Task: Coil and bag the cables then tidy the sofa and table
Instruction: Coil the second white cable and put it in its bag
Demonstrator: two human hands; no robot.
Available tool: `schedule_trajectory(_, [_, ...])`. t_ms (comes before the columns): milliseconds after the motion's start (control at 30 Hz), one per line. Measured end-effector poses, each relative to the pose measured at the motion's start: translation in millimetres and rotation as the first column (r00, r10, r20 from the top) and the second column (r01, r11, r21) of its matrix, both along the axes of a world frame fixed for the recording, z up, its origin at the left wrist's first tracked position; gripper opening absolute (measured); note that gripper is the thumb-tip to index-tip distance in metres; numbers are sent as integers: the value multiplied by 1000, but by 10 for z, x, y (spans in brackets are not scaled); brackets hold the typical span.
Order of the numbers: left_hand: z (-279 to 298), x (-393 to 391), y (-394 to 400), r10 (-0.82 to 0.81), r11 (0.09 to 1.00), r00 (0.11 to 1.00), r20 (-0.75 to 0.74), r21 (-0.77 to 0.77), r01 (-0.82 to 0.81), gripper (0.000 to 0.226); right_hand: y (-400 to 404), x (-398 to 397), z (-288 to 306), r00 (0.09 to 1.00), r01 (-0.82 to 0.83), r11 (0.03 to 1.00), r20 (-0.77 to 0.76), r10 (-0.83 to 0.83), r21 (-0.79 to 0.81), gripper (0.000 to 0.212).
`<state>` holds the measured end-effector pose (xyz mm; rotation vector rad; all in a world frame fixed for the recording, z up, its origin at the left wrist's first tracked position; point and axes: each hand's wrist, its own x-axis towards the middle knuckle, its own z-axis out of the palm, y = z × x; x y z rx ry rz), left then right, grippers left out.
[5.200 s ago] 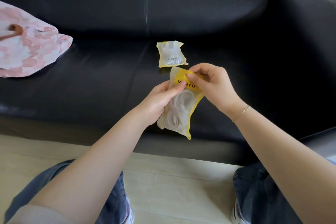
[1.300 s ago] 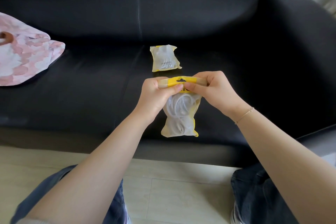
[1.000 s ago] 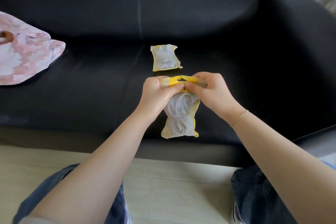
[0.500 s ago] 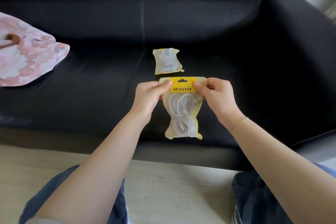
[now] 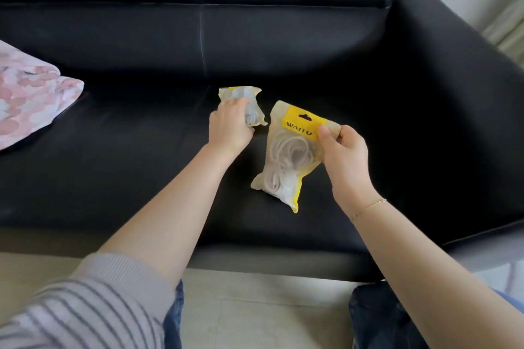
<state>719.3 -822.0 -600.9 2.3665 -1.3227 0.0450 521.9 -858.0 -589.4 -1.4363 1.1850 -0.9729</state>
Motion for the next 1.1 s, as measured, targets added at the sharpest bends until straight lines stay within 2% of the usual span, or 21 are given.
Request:
schedule_trajectory(67, [-45, 110, -237, 11, 996, 1000, -10, 86, -10, 68, -70, -24, -7, 1000, 25, 1000, 4, -25, 16, 33])
schedule_trajectory(133, [-165, 232, -374, 60, 972, 991, -120, 232, -30, 83, -121, -32, -22, 999, 35, 999, 21, -35, 34, 35])
schedule_trajectory(200, [-311, 298, -416, 83, 945, 983, -163, 325, -26, 79, -153, -22, -27, 999, 42, 998, 27, -43, 39, 34])
schedule_trajectory(300, [-480, 243, -355, 51, 981, 996, -79, 190, -35, 52, -152, 8, -17, 999, 36, 999, 19, -36, 41, 32])
schedule_trajectory(400, [-541, 79, -233, 29, 998, 999, -35, 56, -27, 39, -139, 27, 0, 999, 37, 998, 6, -37, 42, 33])
schedule_trajectory(467, [-529, -22, -131, -24, 1000, 993, -117, -11, 23, 36, -134, 5, 15, 999, 42, 998, 14, -43, 52, 35])
schedule_trajectory(533, [-471, -96, -1, -128, 985, 951, -283, -146, 90, 35, -143, -38, 22, 998, 48, 997, 28, -50, 67, 35])
schedule_trajectory(633, [-245, -212, 206, -231, 954, 787, -572, -294, 67, 38, -143, -183, 70, 996, 67, 994, 55, -73, 91, 23])
schedule_trajectory(667, [-166, -255, 248, -246, 949, 697, -673, -315, 31, 41, -173, -223, 64, 995, 74, 992, 60, -80, 99, 21])
schedule_trajectory(700, [-77, -305, 285, -267, 942, 556, -787, -335, -22, 44, -179, -282, 78, 993, 84, 990, 67, -92, 114, 21])
schedule_trajectory(733, [-11, -349, 306, -298, 932, 361, -884, -352, -92, 48, -193, -335, 80, 991, 99, 985, 73, -110, 138, 23])
schedule_trajectory(767, [26, -386, 324, -323, 923, 154, -934, -347, -169, 51, -201, -384, 78, 988, 119, 978, 75, -133, 170, 29])
schedule_trajectory(800, [58, -437, 346, -341, 913, -9, -940, -329, -240, 52, -205, -447, 80, 984, 138, 970, 80, -156, 198, 34])
schedule_trajectory(833, [56, -478, 361, -348, 906, -130, -929, -298, -300, 51, -214, -496, 73, 981, 147, 964, 89, -170, 220, 34])
schedule_trajectory(867, [36, -558, 361, -350, 903, -211, -913, -269, -334, 51, -230, -574, 62, 978, 160, 961, 98, -186, 226, 31])
schedule_trajectory(933, [-48, -690, 350, -329, 908, -284, -901, -218, -358, 54, -277, -673, 31, 972, 181, 957, 109, -210, 227, 18])
schedule_trajectory(1000, [-143, -853, 302, -275, 925, -313, -909, -161, -344, 61, -344, -792, -24, 963, 203, 950, 129, -237, 236, 8])
schedule_trajectory(1033, [-175, -928, 263, -242, 932, -304, -922, -133, -338, 62, -380, -841, -56, 963, 198, 948, 132, -236, 249, 8])
schedule_trajectory(1067, [-210, -983, 217, -213, 936, -254, -943, -123, -331, 62, -409, -874, -91, 966, 182, 946, 131, -223, 268, 13])
schedule_trajectory(1100, [-241, -1032, 166, -184, 941, -157, -970, -128, -312, 61, -429, -894, -123, 974, 154, 943, 117, -196, 296, 24])
